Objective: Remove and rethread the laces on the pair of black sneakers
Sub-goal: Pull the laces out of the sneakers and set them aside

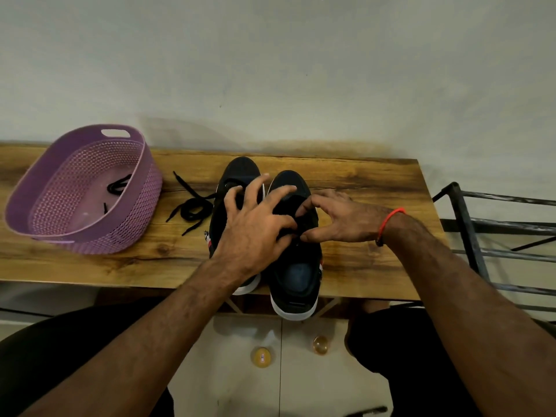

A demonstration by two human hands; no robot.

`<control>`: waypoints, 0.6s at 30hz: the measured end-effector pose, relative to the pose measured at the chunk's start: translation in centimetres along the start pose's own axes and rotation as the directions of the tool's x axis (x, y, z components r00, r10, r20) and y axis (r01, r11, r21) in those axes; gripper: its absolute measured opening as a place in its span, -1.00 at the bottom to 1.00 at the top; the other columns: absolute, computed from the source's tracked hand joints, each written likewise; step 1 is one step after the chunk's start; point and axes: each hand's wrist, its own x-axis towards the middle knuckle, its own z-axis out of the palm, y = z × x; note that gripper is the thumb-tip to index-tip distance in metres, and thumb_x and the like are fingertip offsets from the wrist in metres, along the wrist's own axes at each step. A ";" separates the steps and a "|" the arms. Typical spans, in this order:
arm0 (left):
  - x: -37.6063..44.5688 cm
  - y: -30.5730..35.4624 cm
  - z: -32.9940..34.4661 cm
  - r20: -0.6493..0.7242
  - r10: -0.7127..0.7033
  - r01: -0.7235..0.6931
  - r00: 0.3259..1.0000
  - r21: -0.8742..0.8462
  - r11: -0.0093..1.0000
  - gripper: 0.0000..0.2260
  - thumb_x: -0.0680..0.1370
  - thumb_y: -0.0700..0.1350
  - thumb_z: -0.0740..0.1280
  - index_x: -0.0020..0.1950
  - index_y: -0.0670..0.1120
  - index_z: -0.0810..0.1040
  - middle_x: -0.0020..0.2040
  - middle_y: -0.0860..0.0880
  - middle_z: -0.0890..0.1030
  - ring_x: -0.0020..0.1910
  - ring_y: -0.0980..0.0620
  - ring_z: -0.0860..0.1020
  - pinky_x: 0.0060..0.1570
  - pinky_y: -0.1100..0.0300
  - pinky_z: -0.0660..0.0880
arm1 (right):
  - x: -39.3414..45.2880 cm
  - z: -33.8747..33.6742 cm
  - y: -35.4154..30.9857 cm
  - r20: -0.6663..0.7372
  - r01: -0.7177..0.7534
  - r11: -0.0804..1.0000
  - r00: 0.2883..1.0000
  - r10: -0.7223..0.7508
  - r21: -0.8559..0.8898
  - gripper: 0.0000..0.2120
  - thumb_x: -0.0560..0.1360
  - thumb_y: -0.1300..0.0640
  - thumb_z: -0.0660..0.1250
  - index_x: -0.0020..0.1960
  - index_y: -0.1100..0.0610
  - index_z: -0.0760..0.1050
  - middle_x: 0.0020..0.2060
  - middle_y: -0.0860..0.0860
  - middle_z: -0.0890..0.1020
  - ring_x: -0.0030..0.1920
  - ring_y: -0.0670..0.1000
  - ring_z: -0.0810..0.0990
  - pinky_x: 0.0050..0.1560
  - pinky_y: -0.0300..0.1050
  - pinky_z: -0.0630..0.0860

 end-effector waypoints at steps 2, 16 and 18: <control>0.3 0.0 -0.5 -0.040 -0.103 0.097 0.994 -0.138 0.986 -0.88 0.49 0.17 0.44 0.00 0.23 0.67 0.53 0.17 0.32 0.57 -0.11 0.05 0.38 -0.26 0.07 | 0.0 0.0 0.0 -0.001 -0.006 1.000 1.000 0.006 0.000 -0.60 0.47 -0.17 0.43 0.22 -0.27 0.34 0.44 0.01 0.22 0.50 0.12 0.10 0.47 0.25 0.18; 0.4 0.0 -0.4 0.039 -0.257 0.260 0.966 -0.161 0.952 -0.70 0.50 0.30 0.35 0.17 0.23 0.58 0.52 0.16 0.31 0.54 -0.05 0.04 0.45 -0.16 0.04 | 0.0 0.0 0.1 0.021 -0.002 1.000 1.000 0.002 0.000 -0.61 0.49 -0.13 0.41 0.24 -0.29 0.34 0.47 0.00 0.20 0.51 0.15 0.09 0.46 0.29 0.17; 0.4 0.2 -0.2 0.055 -0.294 0.298 0.954 -0.215 0.930 -0.67 0.51 0.28 0.35 0.22 0.21 0.54 0.50 0.15 0.34 0.53 -0.04 0.06 0.46 -0.13 0.03 | 0.1 0.0 0.2 0.020 0.006 1.000 1.000 -0.007 0.017 -0.62 0.49 -0.10 0.41 0.23 -0.31 0.34 0.44 -0.01 0.23 0.50 0.15 0.12 0.46 0.30 0.18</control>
